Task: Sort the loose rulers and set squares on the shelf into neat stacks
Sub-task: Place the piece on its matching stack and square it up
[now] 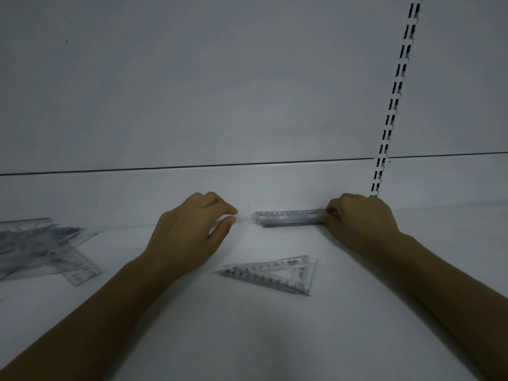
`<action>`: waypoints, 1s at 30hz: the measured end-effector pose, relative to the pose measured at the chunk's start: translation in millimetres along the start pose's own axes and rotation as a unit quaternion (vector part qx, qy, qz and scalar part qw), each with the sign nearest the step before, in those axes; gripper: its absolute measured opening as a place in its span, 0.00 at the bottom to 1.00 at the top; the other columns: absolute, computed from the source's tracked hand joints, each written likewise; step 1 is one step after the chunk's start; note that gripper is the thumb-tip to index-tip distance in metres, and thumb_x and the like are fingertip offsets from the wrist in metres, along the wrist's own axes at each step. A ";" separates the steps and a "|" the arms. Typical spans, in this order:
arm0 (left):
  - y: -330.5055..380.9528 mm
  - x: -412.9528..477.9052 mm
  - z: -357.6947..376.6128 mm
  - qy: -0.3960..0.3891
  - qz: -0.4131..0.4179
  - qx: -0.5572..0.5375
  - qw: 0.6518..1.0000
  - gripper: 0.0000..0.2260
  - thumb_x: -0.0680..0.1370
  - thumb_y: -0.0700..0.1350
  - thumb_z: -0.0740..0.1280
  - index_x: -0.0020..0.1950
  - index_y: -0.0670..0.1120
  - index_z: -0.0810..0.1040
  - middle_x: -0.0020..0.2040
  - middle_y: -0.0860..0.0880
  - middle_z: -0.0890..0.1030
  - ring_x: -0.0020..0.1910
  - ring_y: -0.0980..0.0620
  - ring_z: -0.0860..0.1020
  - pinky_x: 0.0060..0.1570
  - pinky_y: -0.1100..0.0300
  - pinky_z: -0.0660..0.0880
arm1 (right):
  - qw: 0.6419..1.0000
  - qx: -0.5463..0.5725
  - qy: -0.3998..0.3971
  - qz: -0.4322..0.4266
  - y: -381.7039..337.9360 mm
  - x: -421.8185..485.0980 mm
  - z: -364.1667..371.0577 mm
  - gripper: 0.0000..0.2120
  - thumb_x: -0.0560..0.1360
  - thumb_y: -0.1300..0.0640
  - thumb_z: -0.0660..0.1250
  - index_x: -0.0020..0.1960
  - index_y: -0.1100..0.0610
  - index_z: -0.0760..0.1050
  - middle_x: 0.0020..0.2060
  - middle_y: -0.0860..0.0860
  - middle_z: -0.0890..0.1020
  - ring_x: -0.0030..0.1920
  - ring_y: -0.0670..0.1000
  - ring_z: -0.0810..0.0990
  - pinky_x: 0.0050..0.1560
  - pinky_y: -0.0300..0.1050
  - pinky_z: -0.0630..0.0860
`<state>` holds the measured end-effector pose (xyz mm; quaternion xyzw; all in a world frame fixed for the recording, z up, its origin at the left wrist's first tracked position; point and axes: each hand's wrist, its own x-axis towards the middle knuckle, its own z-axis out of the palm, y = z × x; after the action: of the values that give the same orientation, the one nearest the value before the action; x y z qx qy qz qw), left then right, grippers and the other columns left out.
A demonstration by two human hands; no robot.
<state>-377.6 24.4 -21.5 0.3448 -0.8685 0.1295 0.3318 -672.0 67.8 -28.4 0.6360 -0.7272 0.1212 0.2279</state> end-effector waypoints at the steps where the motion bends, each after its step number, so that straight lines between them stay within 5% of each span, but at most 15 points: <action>1: 0.3 -0.1 -1.2 0.005 0.005 0.002 1.000 0.19 0.77 0.56 0.53 0.53 0.52 0.81 0.48 0.55 0.80 0.43 0.55 0.76 0.33 0.73 0.61 | 1.000 0.006 0.016 -0.006 1.2 0.0 0.8 0.16 0.78 0.43 0.58 0.48 0.53 0.79 0.41 0.50 0.79 0.40 0.52 0.77 0.40 0.43 0.65; 9: 7.5 1.7 -4.4 0.005 0.015 -0.013 1.000 0.14 0.76 0.52 0.60 0.56 0.49 0.80 0.49 0.52 0.81 0.45 0.53 0.77 0.36 0.67 0.68 | 0.980 0.125 0.149 -0.050 -11.5 0.6 -28.5 0.07 0.75 0.54 0.68 0.49 0.55 0.82 0.42 0.52 0.84 0.42 0.55 0.80 0.49 0.50 0.70; 12: -0.7 6.1 -10.0 -0.047 0.078 0.081 0.993 0.13 0.73 0.52 0.62 0.53 0.51 0.81 0.47 0.52 0.81 0.39 0.53 0.79 0.29 0.63 0.71 | 0.971 0.151 0.139 -0.118 -38.2 6.6 -52.2 0.07 0.75 0.57 0.66 0.48 0.53 0.83 0.40 0.50 0.85 0.40 0.53 0.82 0.49 0.50 0.75; 15: -26.1 11.3 -31.5 -0.072 0.100 0.168 0.978 0.15 0.71 0.56 0.57 0.46 0.54 0.81 0.44 0.55 0.81 0.34 0.56 0.79 0.23 0.64 0.69 | 0.964 0.138 0.101 -0.205 -77.5 5.3 -70.9 0.12 0.77 0.50 0.60 0.52 0.50 0.81 0.45 0.47 0.84 0.45 0.50 0.80 0.50 0.43 0.69; 21: -110.7 -18.6 -92.0 -0.107 0.079 0.235 0.963 0.19 0.72 0.57 0.54 0.46 0.52 0.82 0.44 0.52 0.81 0.37 0.52 0.80 0.25 0.60 0.74 | 0.934 0.182 0.105 -0.291 -196.4 1.3 -113.2 0.11 0.79 0.50 0.60 0.54 0.51 0.79 0.47 0.48 0.83 0.46 0.50 0.79 0.48 0.41 0.65; 26: -185.8 -66.4 -131.6 -0.177 -0.070 0.210 0.959 0.28 0.75 0.65 0.48 0.68 0.53 0.71 0.68 0.52 0.69 0.65 0.50 0.69 0.59 0.54 0.68 | 0.931 0.145 0.098 -0.320 -306.5 8.1 -118.8 0.15 0.79 0.46 0.58 0.57 0.52 0.78 0.48 0.51 0.82 0.48 0.53 0.79 0.51 0.45 0.68; 28: -216.9 -90.7 -143.1 -0.213 -0.156 0.192 0.945 0.34 0.72 0.69 0.44 0.71 0.55 0.65 0.74 0.51 0.62 0.71 0.49 0.63 0.66 0.51 0.62 | 0.942 0.124 0.070 -0.304 -351.1 14.5 -117.8 0.17 0.79 0.46 0.57 0.59 0.54 0.77 0.52 0.54 0.81 0.51 0.55 0.77 0.52 0.47 0.66; 30: -248.7 -116.6 -151.7 -0.249 -0.225 0.168 0.927 0.29 0.76 0.68 0.50 0.73 0.56 0.61 0.77 0.51 0.56 0.74 0.48 0.57 0.70 0.47 0.57 | 0.956 0.119 0.040 -0.264 -392.0 23.7 -115.0 0.19 0.79 0.46 0.57 0.61 0.57 0.75 0.56 0.56 0.78 0.55 0.57 0.75 0.53 0.48 0.66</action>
<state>-70.2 -28.1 13.2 0.6031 -0.7882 0.1052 0.0629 -269.3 37.5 38.1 0.8225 -0.5040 0.1674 0.2037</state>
